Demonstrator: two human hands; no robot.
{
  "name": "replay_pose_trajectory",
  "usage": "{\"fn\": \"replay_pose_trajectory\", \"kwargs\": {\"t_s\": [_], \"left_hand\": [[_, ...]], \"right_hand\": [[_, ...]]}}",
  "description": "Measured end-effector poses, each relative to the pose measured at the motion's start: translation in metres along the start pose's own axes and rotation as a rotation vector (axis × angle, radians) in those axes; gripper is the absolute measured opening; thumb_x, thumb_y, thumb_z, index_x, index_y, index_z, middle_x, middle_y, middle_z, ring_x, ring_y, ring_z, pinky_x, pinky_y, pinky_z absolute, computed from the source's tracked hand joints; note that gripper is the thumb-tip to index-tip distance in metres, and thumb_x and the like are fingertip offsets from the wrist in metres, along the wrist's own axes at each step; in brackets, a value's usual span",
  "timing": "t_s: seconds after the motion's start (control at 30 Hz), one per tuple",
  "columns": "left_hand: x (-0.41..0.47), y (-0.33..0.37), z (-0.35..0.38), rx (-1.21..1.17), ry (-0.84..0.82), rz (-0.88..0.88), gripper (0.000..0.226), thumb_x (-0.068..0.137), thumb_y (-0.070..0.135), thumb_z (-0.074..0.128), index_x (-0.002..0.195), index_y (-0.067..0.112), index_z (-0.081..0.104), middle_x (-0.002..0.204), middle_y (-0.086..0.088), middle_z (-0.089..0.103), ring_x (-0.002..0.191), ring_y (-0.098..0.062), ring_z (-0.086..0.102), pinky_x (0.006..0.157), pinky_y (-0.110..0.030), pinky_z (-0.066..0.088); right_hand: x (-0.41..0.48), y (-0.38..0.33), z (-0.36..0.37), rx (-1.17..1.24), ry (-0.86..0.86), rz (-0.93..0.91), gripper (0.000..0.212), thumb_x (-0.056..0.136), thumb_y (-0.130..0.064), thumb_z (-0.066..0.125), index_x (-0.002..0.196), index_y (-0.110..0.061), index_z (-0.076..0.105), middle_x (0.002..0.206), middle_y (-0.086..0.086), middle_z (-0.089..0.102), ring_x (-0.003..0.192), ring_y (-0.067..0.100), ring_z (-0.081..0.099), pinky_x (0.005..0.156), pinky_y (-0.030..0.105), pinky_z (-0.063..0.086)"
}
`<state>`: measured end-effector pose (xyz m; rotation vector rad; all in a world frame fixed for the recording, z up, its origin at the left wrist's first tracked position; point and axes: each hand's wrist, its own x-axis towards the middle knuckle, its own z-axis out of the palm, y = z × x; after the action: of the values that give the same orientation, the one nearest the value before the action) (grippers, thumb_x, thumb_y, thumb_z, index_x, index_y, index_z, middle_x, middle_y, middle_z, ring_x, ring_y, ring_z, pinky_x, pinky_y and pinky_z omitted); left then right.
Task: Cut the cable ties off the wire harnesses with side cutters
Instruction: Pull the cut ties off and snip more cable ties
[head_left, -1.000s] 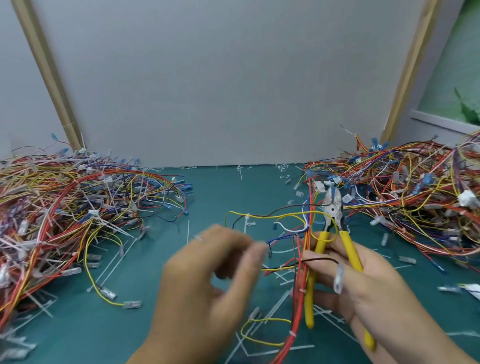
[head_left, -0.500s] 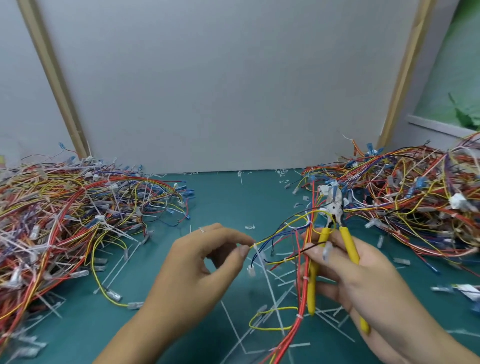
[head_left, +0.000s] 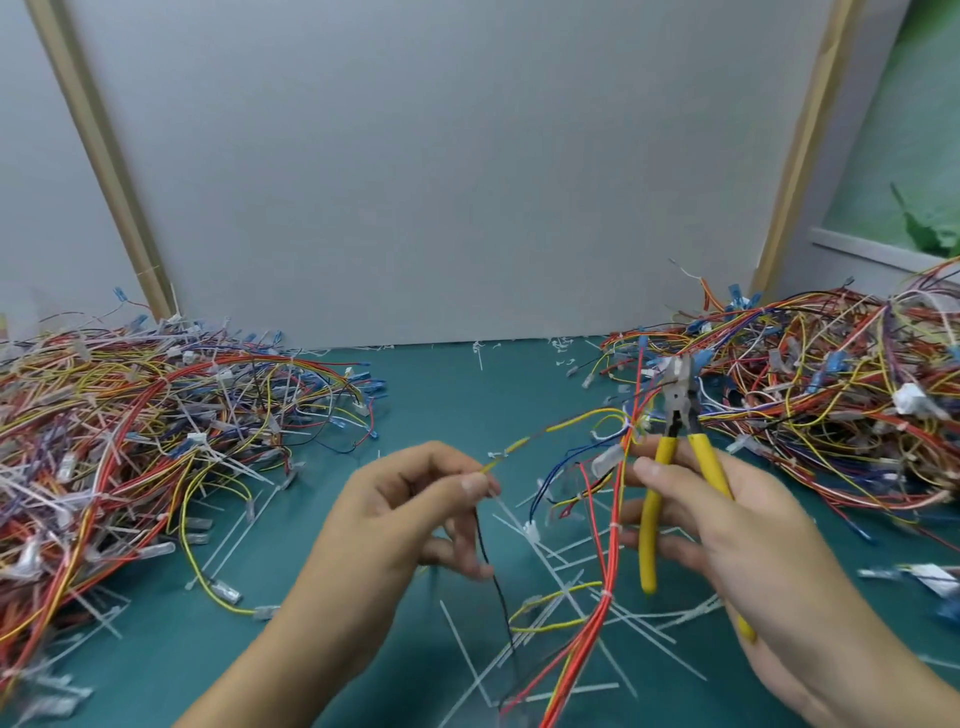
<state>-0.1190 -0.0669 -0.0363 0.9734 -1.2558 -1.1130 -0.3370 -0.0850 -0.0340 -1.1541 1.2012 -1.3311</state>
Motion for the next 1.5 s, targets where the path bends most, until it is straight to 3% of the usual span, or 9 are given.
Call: {"fn": "replay_pose_trajectory", "kwargs": {"t_s": [0.1,0.23,0.33,0.43,0.53,0.63,0.73,0.9,1.5], "left_hand": [[0.005,0.000,-0.005,-0.121,0.126,-0.037,0.006,0.070,0.016,0.068,0.067,0.011,0.069,0.061,-0.008,0.053,0.050,-0.018,0.056,0.056,-0.030,0.056],[0.011,-0.003,-0.013,-0.314,0.218,-0.097,0.007,0.064,0.013,0.072,0.065,0.015,0.066,0.068,-0.001,0.056,0.059,-0.012,0.053,0.056,-0.024,0.055],[0.015,-0.002,-0.020,-0.514,0.265,-0.157,0.004,0.069,0.017,0.068,0.068,0.015,0.071,0.072,0.001,0.059,0.063,-0.011,0.056,0.059,-0.021,0.055],[0.020,-0.001,-0.025,-0.641,0.328,-0.212,0.016,0.070,0.015,0.071,0.084,0.009,0.076,0.075,-0.001,0.063,0.062,-0.011,0.061,0.058,-0.021,0.056],[0.021,-0.001,-0.026,-0.654,0.376,-0.195,0.027,0.072,0.013,0.070,0.097,0.006,0.073,0.077,-0.003,0.068,0.064,-0.011,0.067,0.061,-0.020,0.058],[0.017,0.000,-0.021,-0.547,0.365,-0.150,0.021,0.067,0.011,0.072,0.088,0.009,0.075,0.080,-0.007,0.072,0.069,-0.016,0.072,0.062,-0.022,0.058],[0.009,0.001,-0.009,-0.390,0.306,-0.096,0.016,0.058,0.014,0.077,0.074,0.016,0.078,0.081,-0.013,0.074,0.075,-0.023,0.074,0.064,-0.023,0.058],[0.001,0.001,0.005,-0.246,0.237,-0.041,0.017,0.057,0.019,0.080,0.073,0.021,0.076,0.081,-0.017,0.076,0.075,-0.023,0.075,0.063,-0.023,0.057],[-0.009,0.006,0.012,-0.203,0.133,0.019,0.010,0.064,0.020,0.077,0.071,0.014,0.072,0.075,-0.015,0.070,0.068,-0.024,0.072,0.059,-0.028,0.058]], "right_hand": [[-0.001,-0.001,0.001,-0.061,0.049,-0.093,0.010,0.090,-0.022,0.066,0.094,-0.025,0.075,0.083,0.001,0.075,0.076,0.019,0.073,0.077,0.044,0.061],[-0.001,-0.004,-0.002,-0.356,-0.154,-0.040,0.020,0.079,-0.042,0.069,0.094,-0.030,0.072,0.076,0.002,0.073,0.071,0.017,0.071,0.079,0.047,0.060],[0.000,-0.006,-0.008,-0.792,-0.311,-0.073,0.043,0.073,-0.067,0.059,0.093,-0.029,0.064,0.065,-0.007,0.061,0.056,0.007,0.056,0.062,0.030,0.051],[0.003,-0.007,-0.016,-1.135,-0.316,-0.197,0.041,0.079,-0.071,0.052,0.090,-0.032,0.053,0.070,-0.021,0.057,0.057,0.005,0.051,0.052,0.025,0.038],[0.003,-0.014,-0.016,-0.932,-0.236,-0.244,0.033,0.079,-0.064,0.058,0.093,-0.035,0.058,0.071,-0.009,0.063,0.056,0.010,0.056,0.057,0.030,0.048],[-0.004,-0.022,-0.011,-0.507,-0.151,-0.299,0.036,0.075,-0.064,0.062,0.097,-0.036,0.065,0.075,0.003,0.068,0.067,0.022,0.068,0.071,0.048,0.060],[-0.021,-0.023,0.001,-0.328,-0.391,-0.156,0.042,0.072,-0.065,0.064,0.091,-0.028,0.067,0.074,0.012,0.069,0.066,0.029,0.070,0.068,0.052,0.060],[-0.034,-0.004,0.017,-0.460,-0.568,-0.012,0.049,0.069,-0.070,0.054,0.086,-0.024,0.061,0.071,0.015,0.068,0.067,0.034,0.068,0.065,0.040,0.055],[-0.035,-0.015,0.016,-0.643,-0.458,-0.079,0.053,0.074,-0.080,0.047,0.087,-0.030,0.060,0.069,0.010,0.065,0.060,0.019,0.065,0.066,0.036,0.054]]}}
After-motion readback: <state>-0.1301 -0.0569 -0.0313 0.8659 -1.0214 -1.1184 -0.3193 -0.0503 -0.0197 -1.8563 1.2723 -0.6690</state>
